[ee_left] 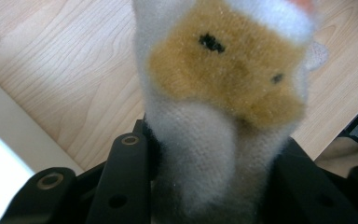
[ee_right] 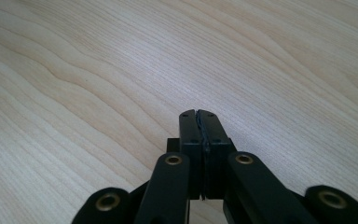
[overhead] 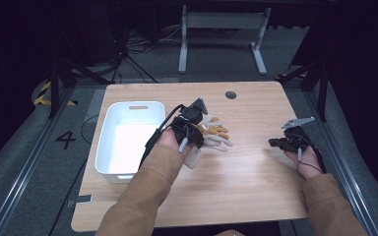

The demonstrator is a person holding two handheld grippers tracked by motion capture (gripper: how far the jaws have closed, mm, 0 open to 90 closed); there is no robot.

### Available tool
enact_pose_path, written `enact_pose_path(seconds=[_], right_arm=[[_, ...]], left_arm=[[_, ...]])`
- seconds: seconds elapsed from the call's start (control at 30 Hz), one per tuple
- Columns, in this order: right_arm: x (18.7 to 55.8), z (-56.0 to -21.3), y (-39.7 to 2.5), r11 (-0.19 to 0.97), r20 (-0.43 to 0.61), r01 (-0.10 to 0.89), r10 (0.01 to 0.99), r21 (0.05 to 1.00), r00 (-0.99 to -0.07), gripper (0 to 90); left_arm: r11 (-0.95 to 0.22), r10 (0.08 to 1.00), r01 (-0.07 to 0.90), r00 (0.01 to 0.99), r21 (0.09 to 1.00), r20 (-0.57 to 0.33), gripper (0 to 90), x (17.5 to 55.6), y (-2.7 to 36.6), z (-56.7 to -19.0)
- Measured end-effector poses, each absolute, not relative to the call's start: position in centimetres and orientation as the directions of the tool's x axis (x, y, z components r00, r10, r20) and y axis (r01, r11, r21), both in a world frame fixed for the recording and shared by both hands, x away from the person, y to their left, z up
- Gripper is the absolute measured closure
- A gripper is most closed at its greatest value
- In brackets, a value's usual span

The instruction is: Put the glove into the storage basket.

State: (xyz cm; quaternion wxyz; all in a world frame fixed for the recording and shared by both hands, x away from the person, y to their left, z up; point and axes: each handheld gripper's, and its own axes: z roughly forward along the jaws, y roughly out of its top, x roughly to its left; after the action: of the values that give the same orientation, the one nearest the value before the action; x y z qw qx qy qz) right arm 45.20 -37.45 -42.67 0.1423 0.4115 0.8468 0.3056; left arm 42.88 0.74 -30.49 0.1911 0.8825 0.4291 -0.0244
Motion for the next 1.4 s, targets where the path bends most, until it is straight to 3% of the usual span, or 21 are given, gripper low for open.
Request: enact_pose_path(seconds=[0.47, 0.7, 1.07, 1.13, 1.4], right_arm=[[45.9, -42.3, -37.0, 0.471, 0.007, 0.599, 0.783, 0.648, -0.622, 89.6], [47.2, -42.5, -35.3, 0.495, -0.006, 0.585, 0.766, 0.642, -0.642, 89.6], [47.4, -42.6, -35.0, 0.500, -0.008, 0.583, 0.763, 0.641, -0.646, 89.5], [47.3, -42.6, -35.0, 0.501, -0.009, 0.586, 0.765, 0.637, -0.644, 89.5], [47.3, -42.7, -35.3, 0.498, -0.009, 0.588, 0.768, 0.637, -0.641, 89.5]], left_arm=[[-0.492, 0.797, 0.813, 0.565, 0.312, -0.214, 66.9, 43.2, 3.1, -29.5], [-0.382, 0.865, 0.871, 0.455, 0.310, -0.211, 66.9, 43.7, 4.9, -29.1], [-0.300, 0.902, 0.895, 0.378, 0.330, -0.207, 66.9, 43.9, 6.7, -28.4], [-0.235, 0.919, 0.913, 0.320, 0.333, -0.228, 66.9, 44.3, 7.6, -28.4], [-0.149, 0.940, 0.931, 0.238, 0.333, -0.244, 66.7, 44.7, 10.3, -28.6]])
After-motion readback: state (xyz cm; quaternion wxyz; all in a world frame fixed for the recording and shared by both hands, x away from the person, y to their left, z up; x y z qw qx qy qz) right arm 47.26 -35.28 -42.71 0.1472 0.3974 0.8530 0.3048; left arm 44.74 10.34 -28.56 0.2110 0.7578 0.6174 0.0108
